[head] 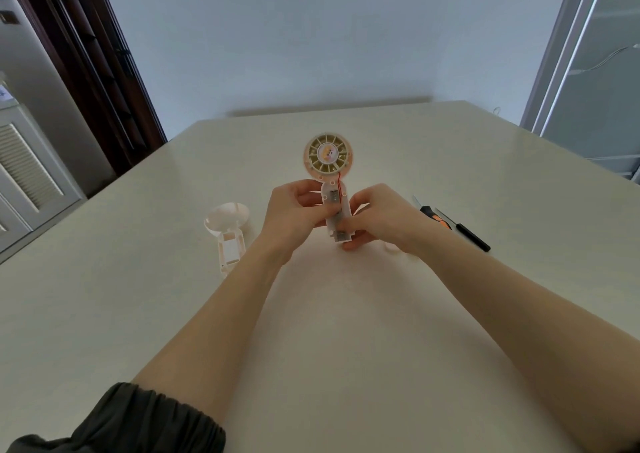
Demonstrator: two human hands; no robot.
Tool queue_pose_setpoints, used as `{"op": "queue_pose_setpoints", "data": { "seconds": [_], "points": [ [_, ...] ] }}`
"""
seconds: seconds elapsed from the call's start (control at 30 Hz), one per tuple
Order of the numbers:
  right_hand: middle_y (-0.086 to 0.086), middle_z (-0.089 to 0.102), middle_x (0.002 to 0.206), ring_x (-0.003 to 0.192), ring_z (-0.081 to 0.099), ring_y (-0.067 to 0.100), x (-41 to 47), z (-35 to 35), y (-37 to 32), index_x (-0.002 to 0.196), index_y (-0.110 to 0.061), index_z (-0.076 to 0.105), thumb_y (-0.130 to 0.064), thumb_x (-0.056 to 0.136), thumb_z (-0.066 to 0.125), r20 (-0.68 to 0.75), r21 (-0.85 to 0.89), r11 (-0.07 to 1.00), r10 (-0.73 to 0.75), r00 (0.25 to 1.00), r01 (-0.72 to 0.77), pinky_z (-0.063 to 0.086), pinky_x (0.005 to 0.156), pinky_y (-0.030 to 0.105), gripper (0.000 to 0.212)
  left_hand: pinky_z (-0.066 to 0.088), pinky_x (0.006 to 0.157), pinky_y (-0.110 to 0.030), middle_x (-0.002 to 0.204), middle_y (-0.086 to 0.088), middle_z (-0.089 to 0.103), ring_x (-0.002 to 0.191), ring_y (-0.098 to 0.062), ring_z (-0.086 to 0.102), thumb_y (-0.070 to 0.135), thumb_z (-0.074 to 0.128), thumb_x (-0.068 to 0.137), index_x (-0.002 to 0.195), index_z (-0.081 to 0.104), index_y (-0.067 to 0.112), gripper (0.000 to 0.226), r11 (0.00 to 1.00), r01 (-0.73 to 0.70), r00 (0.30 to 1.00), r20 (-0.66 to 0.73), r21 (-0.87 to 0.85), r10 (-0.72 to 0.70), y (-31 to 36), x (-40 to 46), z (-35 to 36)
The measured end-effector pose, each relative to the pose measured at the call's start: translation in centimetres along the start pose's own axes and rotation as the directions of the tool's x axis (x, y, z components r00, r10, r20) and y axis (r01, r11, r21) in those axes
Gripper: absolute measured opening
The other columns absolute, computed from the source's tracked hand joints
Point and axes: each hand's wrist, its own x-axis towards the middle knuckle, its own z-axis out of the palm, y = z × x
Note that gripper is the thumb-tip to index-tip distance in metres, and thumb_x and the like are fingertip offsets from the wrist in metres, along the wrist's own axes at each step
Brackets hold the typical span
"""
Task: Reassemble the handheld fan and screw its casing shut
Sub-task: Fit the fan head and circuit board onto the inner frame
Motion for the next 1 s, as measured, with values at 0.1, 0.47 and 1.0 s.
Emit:
{"op": "queue_pose_setpoints", "data": {
  "seconds": [0.1, 0.47, 1.0],
  "points": [
    [0.013, 0.069, 0.077, 0.070, 0.073, 0.029, -0.3, -0.1, -0.1, 0.082, -0.003, 0.062, -0.002, 0.077, 0.072, 0.017, 0.020, 1.000, 0.015, 1.000, -0.016, 0.060, 0.076, 0.038, 0.010, 0.058, 0.069, -0.023, 0.093, -0.010, 0.074, 0.081, -0.018, 0.072, 0.005, 0.073, 0.079, 0.110, 0.067, 0.006, 0.031, 1.000, 0.016, 1.000, 0.009, 0.001, -0.016, -0.1, 0.0, 0.0],
    [0.017, 0.068, 0.071, 0.057, 0.069, 0.025, -1.2, -0.5, -1.2, 0.089, 0.005, 0.065, -0.004, 0.078, 0.069, 0.112, 0.269, 0.953, 0.113, 0.987, -0.139, 0.058, 0.055, 0.024, 0.015, 0.055, 0.064, -0.019, 0.082, -0.010, 0.073, 0.071, -0.015, 0.071, 0.004, 0.063, 0.086, 0.090, 0.071, 0.006, 0.009, 0.967, 0.198, 0.977, 0.109, -0.161, -0.182, -0.1, 0.0, -0.1],
    [0.018, 0.064, 0.076, 0.045, 0.066, 0.020, -0.4, -0.1, -0.8, 0.088, 0.001, 0.058, -0.006, 0.087, 0.059, 0.199, 0.393, 0.861, 0.264, 0.944, -0.324, 0.051, 0.040, 0.018, 0.007, 0.052, 0.048, -0.018, 0.059, -0.004, 0.070, 0.051, -0.011, 0.066, 0.001, 0.065, 0.080, 0.081, 0.068, 0.003, 0.003, 0.880, 0.420, 0.907, 0.109, -0.222, -0.406, 0.2, -0.1, 0.4]
  ]
}}
